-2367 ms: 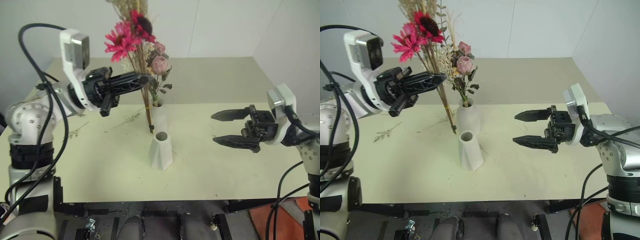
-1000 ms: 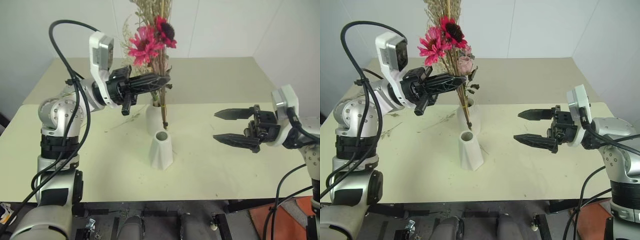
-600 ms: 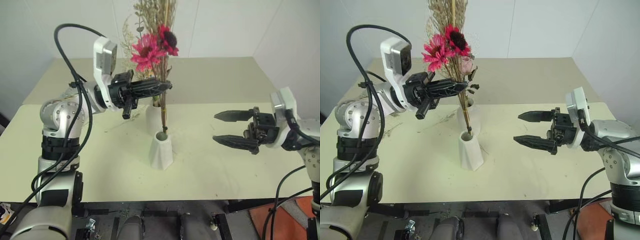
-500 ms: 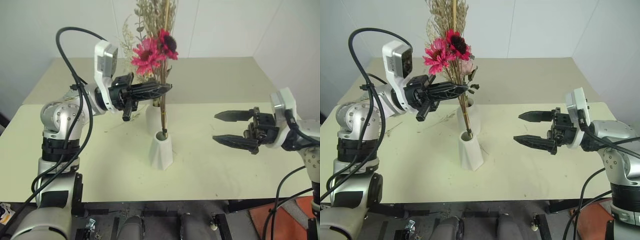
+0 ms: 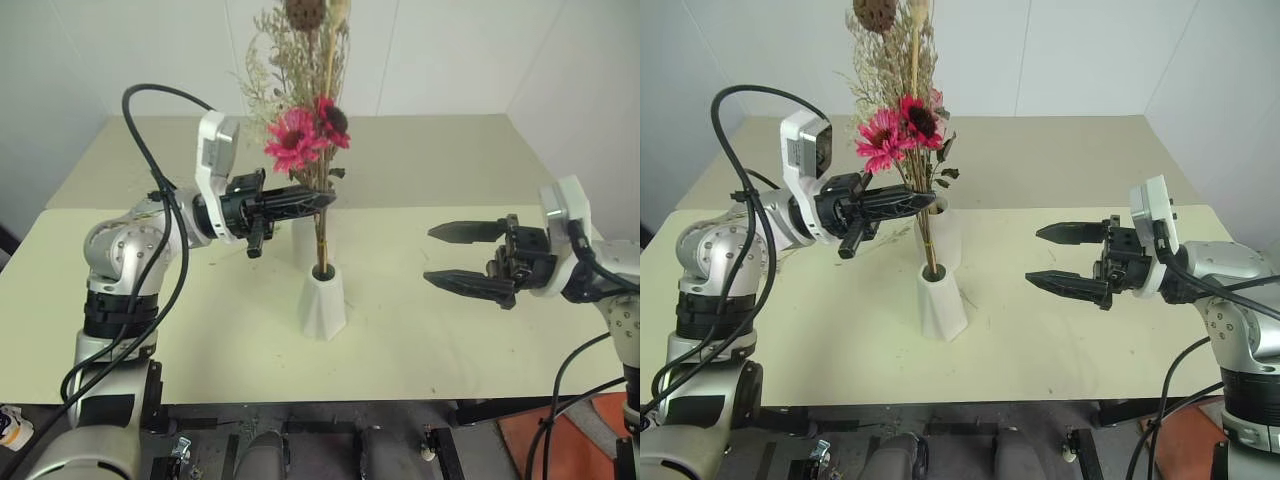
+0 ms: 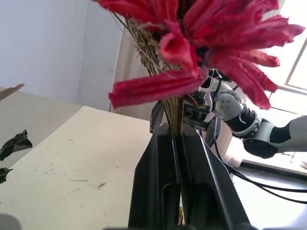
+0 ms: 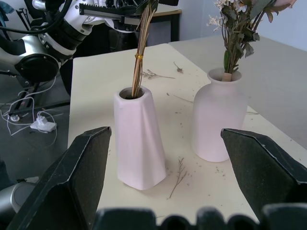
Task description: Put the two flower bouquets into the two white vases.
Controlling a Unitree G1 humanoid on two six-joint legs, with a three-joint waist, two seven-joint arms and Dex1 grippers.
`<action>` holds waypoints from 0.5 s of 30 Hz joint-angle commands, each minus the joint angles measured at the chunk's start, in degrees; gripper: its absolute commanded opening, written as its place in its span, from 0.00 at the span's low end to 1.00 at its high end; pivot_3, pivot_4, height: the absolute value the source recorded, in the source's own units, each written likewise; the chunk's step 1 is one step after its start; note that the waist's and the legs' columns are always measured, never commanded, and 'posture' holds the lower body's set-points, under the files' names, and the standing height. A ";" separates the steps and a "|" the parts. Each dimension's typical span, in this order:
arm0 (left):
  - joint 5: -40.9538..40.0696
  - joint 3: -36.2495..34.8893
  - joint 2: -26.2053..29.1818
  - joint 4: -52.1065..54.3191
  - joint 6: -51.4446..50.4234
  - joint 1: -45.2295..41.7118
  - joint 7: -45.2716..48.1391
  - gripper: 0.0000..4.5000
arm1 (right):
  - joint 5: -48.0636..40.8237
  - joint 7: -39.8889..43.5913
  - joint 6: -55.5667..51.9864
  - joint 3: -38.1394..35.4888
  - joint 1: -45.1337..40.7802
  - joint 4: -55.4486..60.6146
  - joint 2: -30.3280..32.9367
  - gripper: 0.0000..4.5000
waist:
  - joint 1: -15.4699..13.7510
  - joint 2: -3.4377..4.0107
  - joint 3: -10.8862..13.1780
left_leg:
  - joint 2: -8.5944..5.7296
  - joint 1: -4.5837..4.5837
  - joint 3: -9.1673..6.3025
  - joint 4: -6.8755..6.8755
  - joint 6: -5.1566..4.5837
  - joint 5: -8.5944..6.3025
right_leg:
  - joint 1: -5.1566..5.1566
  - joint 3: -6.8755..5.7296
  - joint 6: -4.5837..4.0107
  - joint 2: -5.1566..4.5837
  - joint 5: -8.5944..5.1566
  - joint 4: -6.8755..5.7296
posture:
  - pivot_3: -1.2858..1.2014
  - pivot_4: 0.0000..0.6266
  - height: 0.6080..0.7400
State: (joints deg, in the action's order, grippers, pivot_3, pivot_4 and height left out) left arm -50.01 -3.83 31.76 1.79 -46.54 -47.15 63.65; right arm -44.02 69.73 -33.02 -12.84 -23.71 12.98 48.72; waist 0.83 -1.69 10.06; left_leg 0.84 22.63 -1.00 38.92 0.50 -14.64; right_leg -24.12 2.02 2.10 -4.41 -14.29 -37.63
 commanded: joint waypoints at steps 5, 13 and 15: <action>1.95 1.02 0.58 2.92 1.01 1.05 -0.09 0.01 | -1.07 -0.81 1.11 -1.78 -0.27 2.00 -0.21 0.97 | 0.04 0.00 0.00 | 0.00 0.00 0.00 0.00 0.00 0.00 | 0.00 0.00 0.00 0.00 0.00 -0.01 | 0.52 0.24 1.00; 3.87 2.44 0.74 6.31 2.02 4.48 0.30 0.01 | -0.90 -1.22 1.32 -1.47 -0.02 2.33 -0.39 0.97 | 0.02 0.00 0.00 | 0.00 0.00 0.00 0.00 0.00 0.00 | 0.00 0.00 0.00 0.00 0.00 -0.01 | 0.52 0.24 1.00; 3.97 2.43 0.67 6.98 1.79 5.28 0.05 0.01 | -0.83 -1.36 1.38 -1.23 -0.15 2.28 -0.60 0.97 | 0.02 0.00 0.00 | 0.01 0.00 0.00 0.00 0.00 0.00 | 0.00 0.00 0.00 0.00 0.00 -0.01 | 0.52 0.24 1.00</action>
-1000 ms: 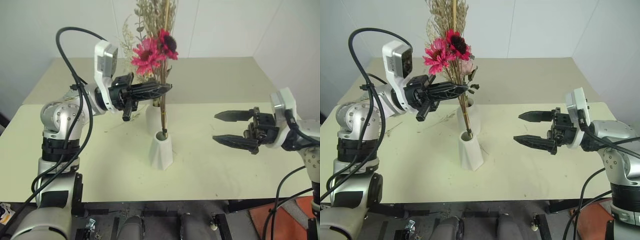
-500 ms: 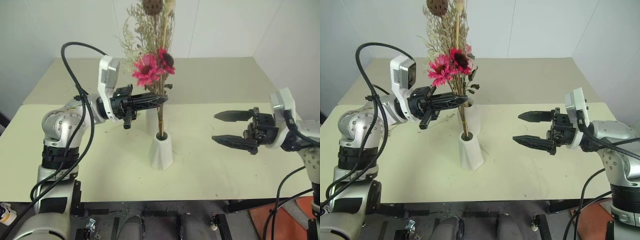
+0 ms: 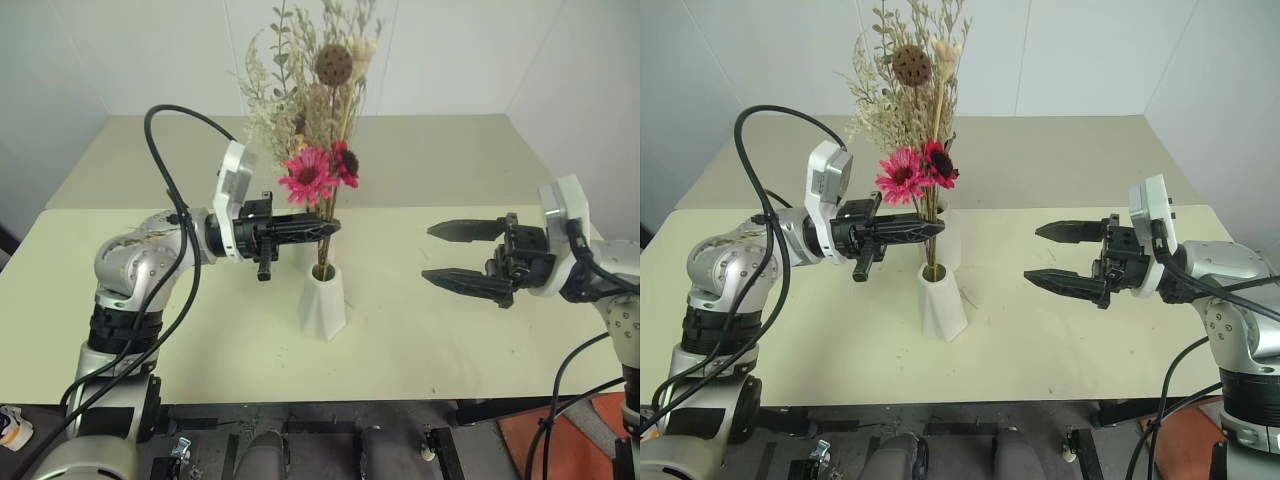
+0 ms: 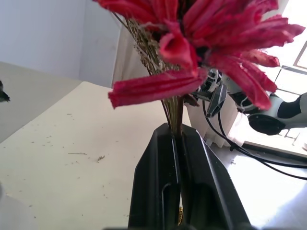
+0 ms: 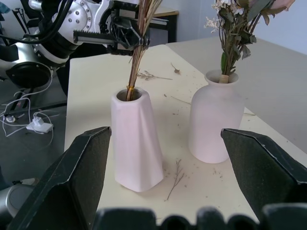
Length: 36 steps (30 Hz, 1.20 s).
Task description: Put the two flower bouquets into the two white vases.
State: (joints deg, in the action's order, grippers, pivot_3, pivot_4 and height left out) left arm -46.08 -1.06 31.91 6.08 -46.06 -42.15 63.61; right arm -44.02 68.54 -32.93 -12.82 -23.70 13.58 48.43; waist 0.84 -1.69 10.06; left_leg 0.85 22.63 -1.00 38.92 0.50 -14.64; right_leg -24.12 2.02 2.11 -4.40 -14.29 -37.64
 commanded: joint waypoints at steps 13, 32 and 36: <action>-2.35 -5.28 6.77 5.31 -1.91 4.20 -0.78 0.84 | -0.06 0.28 1.97 -0.62 -0.44 0.95 -0.66 0.97 | 0.15 0.00 0.00 | 0.01 -0.01 0.00 -0.01 -0.01 0.00 | -0.01 0.01 0.00 0.00 0.00 0.00 | 0.52 0.24 1.00; -2.47 -24.14 24.39 5.80 0.44 25.29 3.64 0.99 | -0.76 -0.13 0.66 -3.31 2.87 0.48 1.12 0.97 | -0.07 0.00 0.00 | 0.05 -0.03 0.01 -0.03 -0.05 -0.03 | -0.01 -0.01 0.00 -0.01 0.00 0.01 | 0.52 0.24 1.00; -3.44 -27.88 25.20 7.34 0.15 29.32 4.18 0.99 | -0.72 0.10 0.50 -3.77 4.07 0.40 2.13 0.97 | -0.05 0.00 0.00 | 0.08 -0.05 0.03 -0.04 -0.05 -0.03 | 0.00 -0.01 0.00 0.00 0.00 0.02 | 0.52 0.24 1.00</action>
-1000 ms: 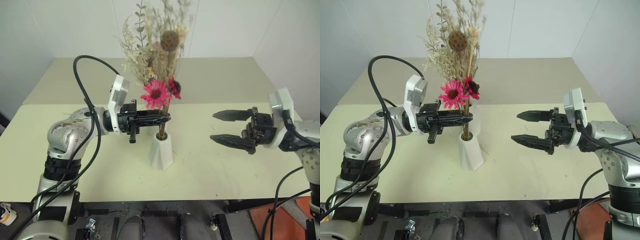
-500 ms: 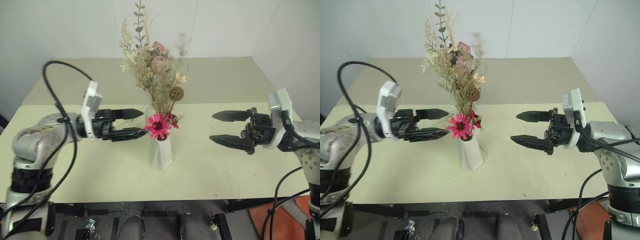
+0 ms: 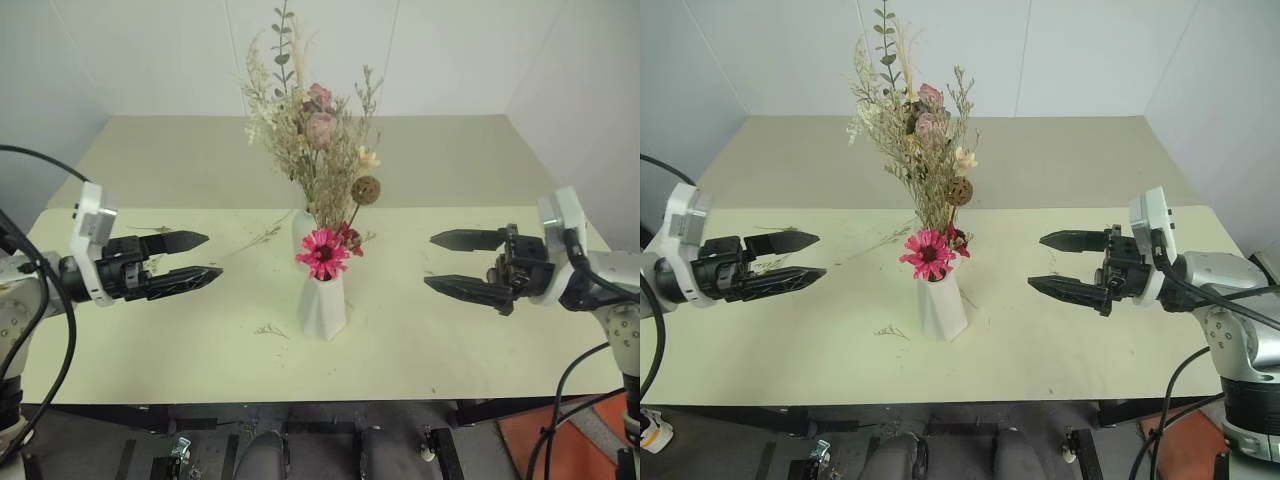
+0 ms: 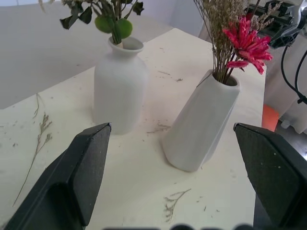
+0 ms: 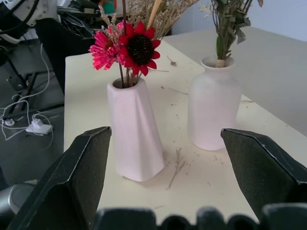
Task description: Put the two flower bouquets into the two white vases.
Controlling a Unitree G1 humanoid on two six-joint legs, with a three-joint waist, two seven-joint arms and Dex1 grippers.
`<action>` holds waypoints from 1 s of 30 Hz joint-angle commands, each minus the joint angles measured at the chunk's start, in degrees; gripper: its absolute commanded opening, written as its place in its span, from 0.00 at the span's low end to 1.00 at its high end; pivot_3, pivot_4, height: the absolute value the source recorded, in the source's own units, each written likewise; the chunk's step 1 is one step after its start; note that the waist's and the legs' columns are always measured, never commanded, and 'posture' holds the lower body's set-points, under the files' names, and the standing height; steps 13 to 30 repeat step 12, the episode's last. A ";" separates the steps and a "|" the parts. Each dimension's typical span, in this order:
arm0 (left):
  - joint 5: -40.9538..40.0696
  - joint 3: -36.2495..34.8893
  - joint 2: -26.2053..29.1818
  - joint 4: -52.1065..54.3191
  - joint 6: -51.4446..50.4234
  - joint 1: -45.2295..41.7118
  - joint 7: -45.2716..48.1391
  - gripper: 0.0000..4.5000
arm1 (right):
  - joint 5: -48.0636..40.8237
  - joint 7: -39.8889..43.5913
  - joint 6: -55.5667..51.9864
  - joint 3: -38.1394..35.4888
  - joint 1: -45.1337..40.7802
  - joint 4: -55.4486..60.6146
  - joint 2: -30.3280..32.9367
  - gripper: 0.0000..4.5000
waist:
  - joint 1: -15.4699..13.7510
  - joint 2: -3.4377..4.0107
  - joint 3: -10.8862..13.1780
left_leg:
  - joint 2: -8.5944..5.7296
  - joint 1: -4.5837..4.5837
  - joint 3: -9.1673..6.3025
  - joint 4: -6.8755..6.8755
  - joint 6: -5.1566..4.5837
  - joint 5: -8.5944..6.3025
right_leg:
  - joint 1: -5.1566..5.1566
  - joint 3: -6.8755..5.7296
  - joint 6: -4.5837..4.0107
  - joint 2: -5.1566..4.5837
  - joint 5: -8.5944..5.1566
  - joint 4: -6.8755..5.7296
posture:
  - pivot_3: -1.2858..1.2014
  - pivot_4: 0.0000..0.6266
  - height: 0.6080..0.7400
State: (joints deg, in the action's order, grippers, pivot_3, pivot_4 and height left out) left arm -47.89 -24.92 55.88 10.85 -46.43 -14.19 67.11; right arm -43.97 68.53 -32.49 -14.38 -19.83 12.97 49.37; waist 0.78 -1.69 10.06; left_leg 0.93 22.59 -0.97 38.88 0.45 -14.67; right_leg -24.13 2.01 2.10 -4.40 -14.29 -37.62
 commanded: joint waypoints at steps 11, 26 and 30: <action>-3.97 -5.62 2.03 2.51 0.09 2.92 0.27 0.99 | -0.76 -0.66 -0.57 -4.48 2.67 1.14 3.73 0.97 | 0.00 0.00 0.00 | -0.01 -0.01 0.06 0.00 -0.01 -0.01 | 0.01 0.01 0.00 -0.01 0.00 0.02 | 0.52 0.24 1.00; -4.17 -5.58 2.04 2.52 0.12 2.83 0.18 0.99 | -0.78 -0.79 -0.59 -4.80 2.92 1.14 3.95 0.97 | 0.00 0.00 0.00 | -0.01 -0.01 0.06 0.00 -0.01 -0.01 | 0.01 0.02 0.00 -0.01 0.00 0.01 | 0.52 0.24 1.00; -4.17 -5.58 2.04 2.52 0.12 2.83 0.18 0.99 | -0.78 -0.79 -0.59 -4.80 2.92 1.14 3.95 0.97 | 0.00 0.00 0.00 | -0.01 -0.01 0.06 0.00 -0.01 -0.01 | 0.01 0.02 0.00 -0.01 0.00 0.01 | 0.52 0.24 1.00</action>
